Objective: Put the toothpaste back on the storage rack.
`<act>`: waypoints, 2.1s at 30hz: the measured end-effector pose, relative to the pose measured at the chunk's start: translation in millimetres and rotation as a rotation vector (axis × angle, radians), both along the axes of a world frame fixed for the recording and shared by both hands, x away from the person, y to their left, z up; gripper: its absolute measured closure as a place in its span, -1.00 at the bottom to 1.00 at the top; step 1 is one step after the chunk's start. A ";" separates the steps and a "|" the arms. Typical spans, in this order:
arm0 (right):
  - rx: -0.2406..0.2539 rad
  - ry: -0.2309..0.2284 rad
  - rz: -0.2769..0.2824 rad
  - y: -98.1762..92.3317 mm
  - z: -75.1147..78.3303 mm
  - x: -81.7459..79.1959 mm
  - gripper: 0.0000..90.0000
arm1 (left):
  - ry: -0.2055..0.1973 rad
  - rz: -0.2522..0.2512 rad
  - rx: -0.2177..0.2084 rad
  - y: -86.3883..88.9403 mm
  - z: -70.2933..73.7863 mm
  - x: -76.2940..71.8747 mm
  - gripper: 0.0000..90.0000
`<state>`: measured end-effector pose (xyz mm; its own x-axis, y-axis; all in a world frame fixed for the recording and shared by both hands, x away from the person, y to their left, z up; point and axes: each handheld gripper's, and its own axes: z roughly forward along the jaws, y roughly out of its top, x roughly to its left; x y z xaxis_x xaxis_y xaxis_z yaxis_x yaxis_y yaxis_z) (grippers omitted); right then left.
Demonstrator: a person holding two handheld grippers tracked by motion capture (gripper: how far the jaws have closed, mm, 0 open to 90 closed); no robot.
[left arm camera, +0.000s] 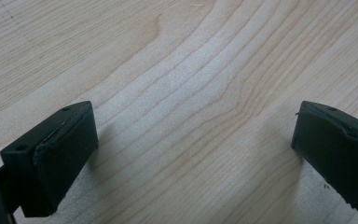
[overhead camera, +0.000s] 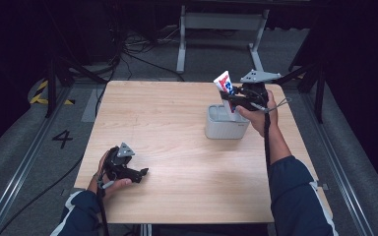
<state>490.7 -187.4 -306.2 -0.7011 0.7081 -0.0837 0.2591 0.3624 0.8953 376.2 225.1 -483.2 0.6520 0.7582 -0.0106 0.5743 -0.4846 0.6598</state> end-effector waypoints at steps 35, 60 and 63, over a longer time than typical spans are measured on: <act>0.024 0.018 -0.049 -10.3 -30.5 18.6 0.42 | -0.004 0.002 -0.002 0.2 -0.3 -0.6 -0.98; -0.055 0.064 -0.031 -24.6 -59.3 4.7 0.39 | -0.006 0.003 0.000 0.4 -0.2 -1.0 -0.98; -0.069 0.076 -0.034 -27.7 -60.7 3.7 0.39 | -0.006 0.003 0.000 0.4 -0.2 -1.0 -0.98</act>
<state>494.4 -215.1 -366.9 -0.6832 0.7258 -0.0805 0.3388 0.4127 0.8455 375.2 225.5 -483.5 0.6498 0.7601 -0.0070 0.5720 -0.4830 0.6630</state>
